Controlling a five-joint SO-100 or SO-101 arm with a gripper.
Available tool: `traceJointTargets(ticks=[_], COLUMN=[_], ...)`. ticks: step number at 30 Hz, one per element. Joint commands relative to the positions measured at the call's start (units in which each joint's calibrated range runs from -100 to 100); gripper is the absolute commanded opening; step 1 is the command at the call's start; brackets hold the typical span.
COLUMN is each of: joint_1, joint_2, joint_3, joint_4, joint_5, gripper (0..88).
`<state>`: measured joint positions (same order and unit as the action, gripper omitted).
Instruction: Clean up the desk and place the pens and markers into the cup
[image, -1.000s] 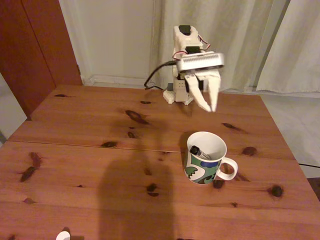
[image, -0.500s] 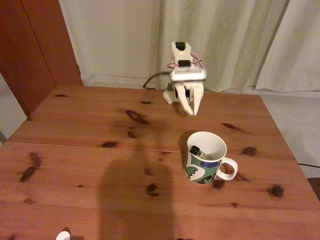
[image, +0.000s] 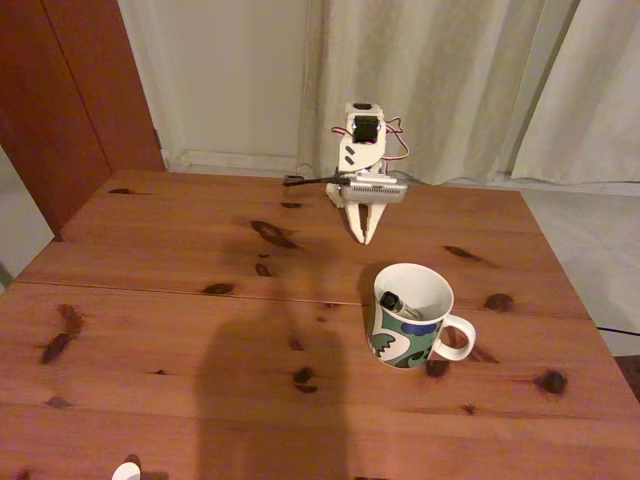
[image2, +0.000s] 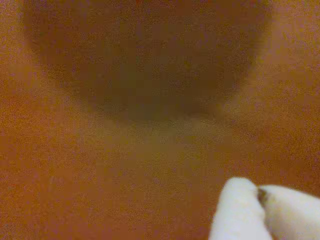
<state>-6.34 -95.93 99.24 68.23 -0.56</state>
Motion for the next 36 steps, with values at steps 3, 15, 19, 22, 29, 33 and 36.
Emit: traceJointTargets(ticks=[3,15,19,22,29,33,36], joint_1=[0.2,2.7,2.3,2.4,2.5,2.4,2.4], joint_2=[-1.3,-1.4,-1.4,-1.4,-1.3,-1.3,-1.3], joint_3=[0.3,0.3,0.3,0.3,0.3,0.3,0.3], joint_4=[8.5,9.3,9.3,9.3,9.3,9.3,9.3], joint_5=[1.8,1.8,1.7,1.7,1.7,1.7,1.7], gripper=[0.8,0.8,0.8,0.8,0.8,0.8,0.8])
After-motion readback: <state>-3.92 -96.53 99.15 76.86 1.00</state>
